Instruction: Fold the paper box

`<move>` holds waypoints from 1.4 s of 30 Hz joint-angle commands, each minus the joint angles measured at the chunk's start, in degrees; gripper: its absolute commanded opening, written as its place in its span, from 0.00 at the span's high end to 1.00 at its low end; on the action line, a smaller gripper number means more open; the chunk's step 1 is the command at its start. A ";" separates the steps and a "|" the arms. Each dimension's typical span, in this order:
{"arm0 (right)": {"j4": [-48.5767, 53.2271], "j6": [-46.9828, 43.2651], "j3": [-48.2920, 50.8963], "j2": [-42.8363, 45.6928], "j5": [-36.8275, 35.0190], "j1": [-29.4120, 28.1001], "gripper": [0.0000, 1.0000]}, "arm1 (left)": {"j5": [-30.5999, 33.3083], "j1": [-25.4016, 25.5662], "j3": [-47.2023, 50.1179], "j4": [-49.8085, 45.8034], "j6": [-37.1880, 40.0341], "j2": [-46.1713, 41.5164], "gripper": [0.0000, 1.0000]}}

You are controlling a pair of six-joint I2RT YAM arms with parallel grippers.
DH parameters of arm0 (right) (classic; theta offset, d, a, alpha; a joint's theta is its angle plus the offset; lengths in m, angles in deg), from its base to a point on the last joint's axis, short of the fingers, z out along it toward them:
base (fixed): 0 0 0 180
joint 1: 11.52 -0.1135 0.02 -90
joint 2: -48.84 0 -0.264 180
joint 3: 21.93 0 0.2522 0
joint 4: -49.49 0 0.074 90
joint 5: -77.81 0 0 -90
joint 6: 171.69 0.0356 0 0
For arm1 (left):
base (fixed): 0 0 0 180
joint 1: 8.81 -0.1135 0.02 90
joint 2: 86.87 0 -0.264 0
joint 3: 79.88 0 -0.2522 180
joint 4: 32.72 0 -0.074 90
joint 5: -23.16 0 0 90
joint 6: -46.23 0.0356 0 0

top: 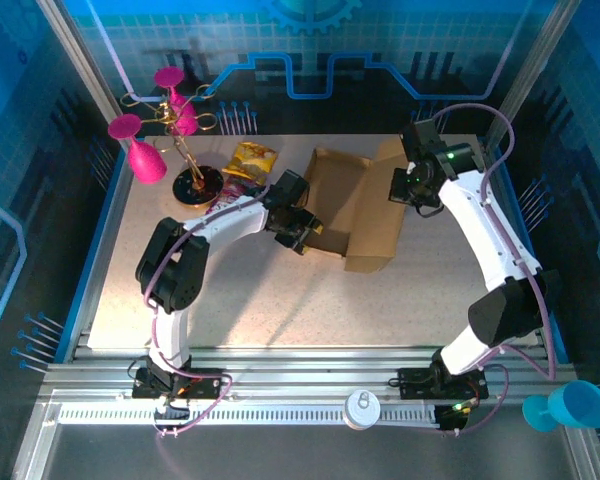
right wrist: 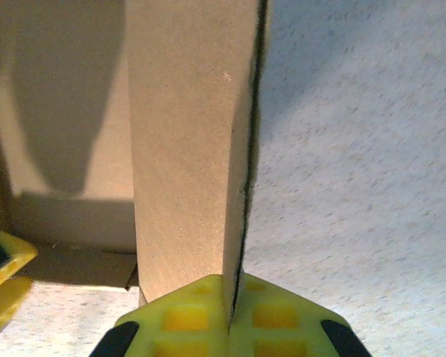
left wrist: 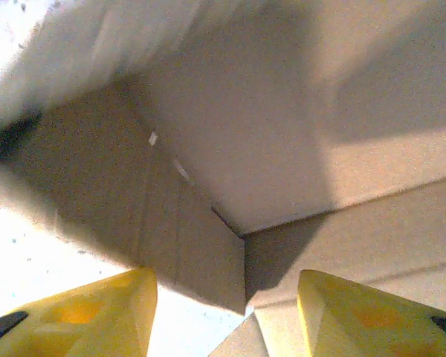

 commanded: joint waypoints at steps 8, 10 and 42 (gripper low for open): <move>0.37 -27.91 -7.53 -2.10 -10.12 -2.95 1.00 | -0.89 -1.77 -5.25 -8.35 6.52 -14.27 0.41; -3.67 -33.18 -5.68 -0.64 -11.54 -5.10 1.00 | -0.20 -4.02 -6.71 -8.22 6.43 -15.81 0.45; -43.44 -74.66 16.04 8.36 -19.42 -21.15 1.00 | 0.85 -19.75 -22.37 -11.16 -10.03 -10.98 0.58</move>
